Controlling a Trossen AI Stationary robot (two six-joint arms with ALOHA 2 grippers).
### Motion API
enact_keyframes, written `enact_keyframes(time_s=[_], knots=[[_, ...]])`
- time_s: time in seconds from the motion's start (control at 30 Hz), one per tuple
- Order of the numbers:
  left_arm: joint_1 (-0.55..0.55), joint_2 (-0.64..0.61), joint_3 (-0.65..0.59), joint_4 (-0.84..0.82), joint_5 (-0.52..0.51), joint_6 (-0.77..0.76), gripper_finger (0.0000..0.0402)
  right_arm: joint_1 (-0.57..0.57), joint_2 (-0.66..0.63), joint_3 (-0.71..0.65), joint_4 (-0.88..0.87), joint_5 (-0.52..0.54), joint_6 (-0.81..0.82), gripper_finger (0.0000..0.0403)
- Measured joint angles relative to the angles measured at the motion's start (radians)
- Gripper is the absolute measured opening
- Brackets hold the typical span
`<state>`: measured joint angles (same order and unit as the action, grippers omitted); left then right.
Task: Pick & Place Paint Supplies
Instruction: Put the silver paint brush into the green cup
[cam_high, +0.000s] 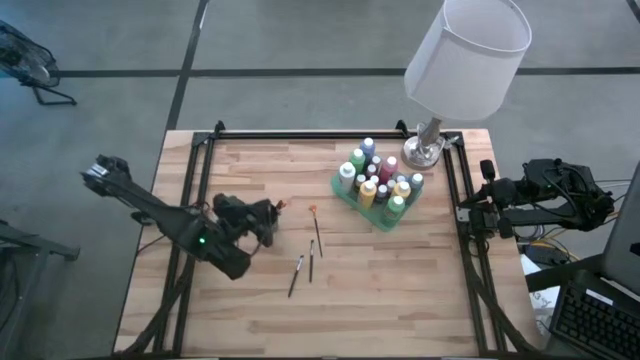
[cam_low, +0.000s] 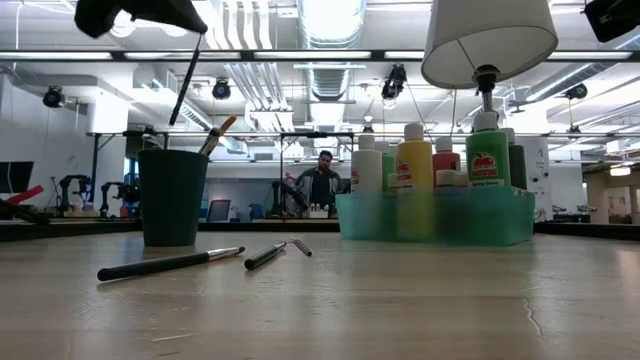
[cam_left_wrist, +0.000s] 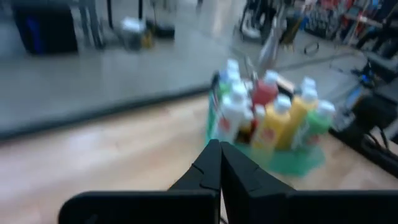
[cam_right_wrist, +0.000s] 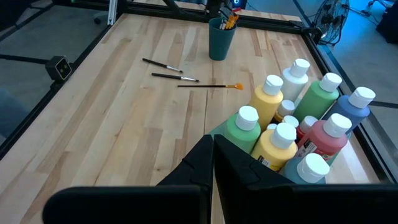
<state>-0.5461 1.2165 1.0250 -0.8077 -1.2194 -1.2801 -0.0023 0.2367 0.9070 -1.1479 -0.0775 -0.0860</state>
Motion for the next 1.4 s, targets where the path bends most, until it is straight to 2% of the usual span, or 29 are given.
enact_keyframes(time_s=[0.17, 0.33, 0.57, 0.73, 0.87, 1.1, 1.27, 1.4], knots=[[0.007, -0.077, -0.018, -0.006, -0.106, 0.121, 0.0000, 0.000, 0.000, 0.000, 0.000, 0.000, 0.000, 0.0008], [0.009, -0.160, -0.093, -0.013, -0.191, 0.144, 0.0000, 0.000, 0.000, 0.000, 0.000, 0.000, 0.000, 0.0008], [0.009, -0.261, -0.256, 0.047, -0.212, 0.123, 0.0000, 0.000, 0.000, 0.000, 0.000, 0.000, 0.000, 0.0008], [0.009, -0.308, -0.403, 0.248, -0.205, 0.142, 0.0000, 0.000, 0.000, 0.000, 0.000, 0.000, 0.000, 0.0008], [0.009, -0.322, -0.503, 0.460, -0.198, 0.248, 0.0000, 0.000, 0.000, 0.000, 0.000, 0.000, 0.000, 0.0008], [0.010, -0.324, -0.636, 0.793, -0.124, 0.453, 0.0000, 0.000, 0.000, 0.000, 0.000, 0.000, 0.000, 0.0008], [0.019, -0.324, -0.686, 0.903, -0.116, 0.591, 0.0000, 0.000, 0.000, 0.000, 0.000, 0.000, 0.000, 0.0008], [0.040, -0.318, -0.691, 0.905, -0.039, 0.677, 0.0000, 0.000, 0.000, 0.000, 0.000, 0.000, 0.000, 0.0008]])
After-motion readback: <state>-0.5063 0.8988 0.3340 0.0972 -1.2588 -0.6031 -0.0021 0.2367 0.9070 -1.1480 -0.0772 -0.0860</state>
